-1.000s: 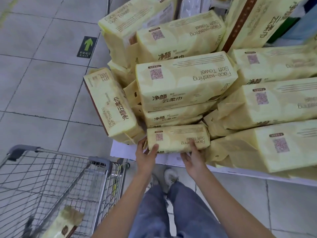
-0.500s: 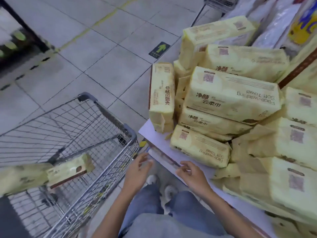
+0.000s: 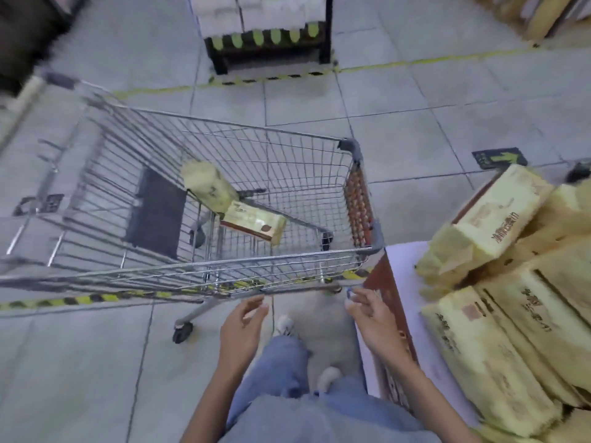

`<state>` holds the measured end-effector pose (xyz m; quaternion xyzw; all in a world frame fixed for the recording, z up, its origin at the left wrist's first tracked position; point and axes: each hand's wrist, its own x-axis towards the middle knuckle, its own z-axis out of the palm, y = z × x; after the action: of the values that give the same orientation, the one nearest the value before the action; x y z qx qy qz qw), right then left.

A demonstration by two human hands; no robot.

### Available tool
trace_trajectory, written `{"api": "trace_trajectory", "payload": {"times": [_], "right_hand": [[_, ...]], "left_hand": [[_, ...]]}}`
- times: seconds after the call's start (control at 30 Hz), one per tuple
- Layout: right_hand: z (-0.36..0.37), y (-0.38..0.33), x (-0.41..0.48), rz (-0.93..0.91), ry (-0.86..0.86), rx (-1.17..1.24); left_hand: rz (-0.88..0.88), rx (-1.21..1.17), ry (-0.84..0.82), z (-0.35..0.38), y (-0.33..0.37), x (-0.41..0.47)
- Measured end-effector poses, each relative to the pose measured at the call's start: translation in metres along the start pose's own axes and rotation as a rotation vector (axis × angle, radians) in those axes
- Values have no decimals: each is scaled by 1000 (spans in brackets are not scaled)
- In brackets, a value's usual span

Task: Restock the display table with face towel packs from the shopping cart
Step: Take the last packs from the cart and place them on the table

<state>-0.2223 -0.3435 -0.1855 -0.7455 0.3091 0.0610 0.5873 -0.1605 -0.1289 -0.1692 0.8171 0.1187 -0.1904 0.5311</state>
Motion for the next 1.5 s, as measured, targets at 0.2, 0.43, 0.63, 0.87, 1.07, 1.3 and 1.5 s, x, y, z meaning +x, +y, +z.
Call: {"api": "trace_trajectory", "payload": {"times": [0.2,0.43,0.63,0.87,1.07,1.3,1.5], "right_hand": [[44,-51,45,-103,-154,-70],[101,-115,122,-121,-198,-91],[155,-160,220,-46,-187,-202],[220,-155,330,54,-238,-446],[259,-107,403,144,-378,-689],[278,-46,441,129,-496,-933],[280,-29,459,141,-602,-855]], "left_hand": [[-31,-130,133,-33,9,24],[59,-214,189,-81,51,111],[52,-4,127,-129,83,237],[55,468,21,-144,85,406],[239,936,-125,-133,48,511],[467,1240,-266,-114,29,557],[592,1243,-146,-102,19,565]]}}
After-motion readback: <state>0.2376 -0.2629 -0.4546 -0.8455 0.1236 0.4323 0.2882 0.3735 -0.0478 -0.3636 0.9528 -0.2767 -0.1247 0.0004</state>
